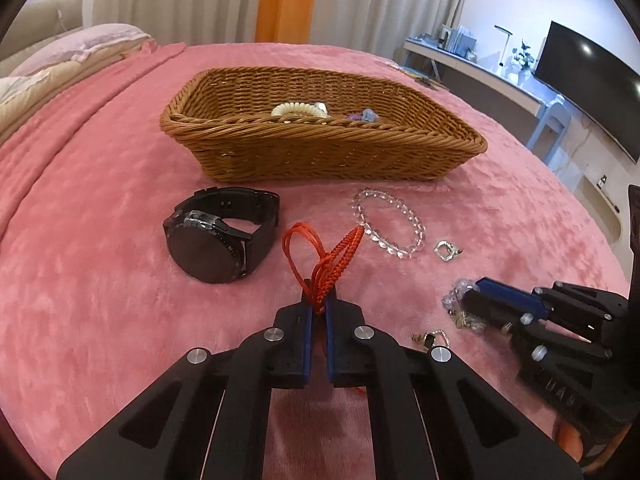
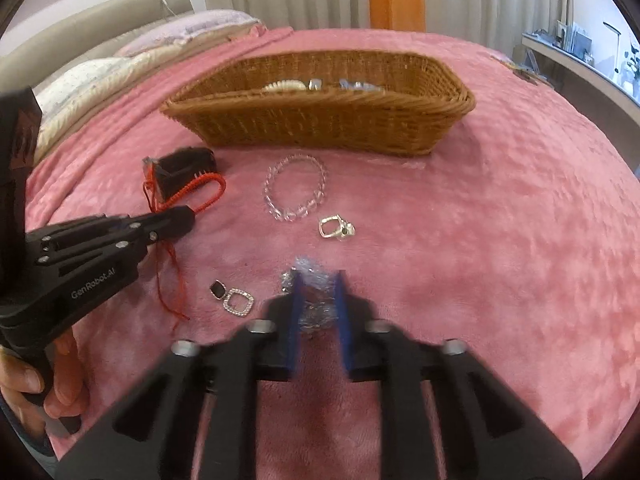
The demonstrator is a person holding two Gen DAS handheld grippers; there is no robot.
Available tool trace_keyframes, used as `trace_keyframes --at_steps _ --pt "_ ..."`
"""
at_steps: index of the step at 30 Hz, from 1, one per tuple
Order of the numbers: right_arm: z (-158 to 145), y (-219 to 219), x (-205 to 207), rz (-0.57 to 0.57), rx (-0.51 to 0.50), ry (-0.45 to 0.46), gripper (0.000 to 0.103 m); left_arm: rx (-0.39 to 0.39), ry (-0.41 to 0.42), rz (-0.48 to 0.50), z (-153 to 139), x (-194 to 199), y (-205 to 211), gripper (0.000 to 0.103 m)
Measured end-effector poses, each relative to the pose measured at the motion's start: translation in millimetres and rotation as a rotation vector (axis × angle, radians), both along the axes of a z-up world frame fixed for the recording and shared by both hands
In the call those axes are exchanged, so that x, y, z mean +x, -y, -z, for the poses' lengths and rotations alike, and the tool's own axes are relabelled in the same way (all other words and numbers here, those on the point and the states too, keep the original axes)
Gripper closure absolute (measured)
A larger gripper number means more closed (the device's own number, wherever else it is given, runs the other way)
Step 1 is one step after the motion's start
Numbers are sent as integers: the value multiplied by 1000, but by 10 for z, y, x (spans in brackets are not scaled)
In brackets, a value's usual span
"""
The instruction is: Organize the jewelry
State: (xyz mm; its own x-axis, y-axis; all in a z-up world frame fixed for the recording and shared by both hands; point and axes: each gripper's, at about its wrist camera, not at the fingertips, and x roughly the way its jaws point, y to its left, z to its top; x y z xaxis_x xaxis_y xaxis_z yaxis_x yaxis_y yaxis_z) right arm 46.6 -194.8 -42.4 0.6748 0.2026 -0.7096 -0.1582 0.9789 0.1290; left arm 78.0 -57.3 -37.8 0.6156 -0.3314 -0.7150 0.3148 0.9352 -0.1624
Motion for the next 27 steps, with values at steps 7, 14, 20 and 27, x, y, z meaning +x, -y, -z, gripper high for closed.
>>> trace_keyframes --at_steps 7,14,20,27 --pt "-66 119 -106 0 62 54 96 -59 33 -6 -38 -61 -82 100" --pt "-175 234 -200 13 119 117 97 -84 68 -6 -94 -108 -120 100" --pt "-247 309 -241 28 155 139 100 -91 75 -4 -105 -116 -133 100" --pt "-423 359 -262 22 172 144 101 -94 97 21 -148 -165 -105 100"
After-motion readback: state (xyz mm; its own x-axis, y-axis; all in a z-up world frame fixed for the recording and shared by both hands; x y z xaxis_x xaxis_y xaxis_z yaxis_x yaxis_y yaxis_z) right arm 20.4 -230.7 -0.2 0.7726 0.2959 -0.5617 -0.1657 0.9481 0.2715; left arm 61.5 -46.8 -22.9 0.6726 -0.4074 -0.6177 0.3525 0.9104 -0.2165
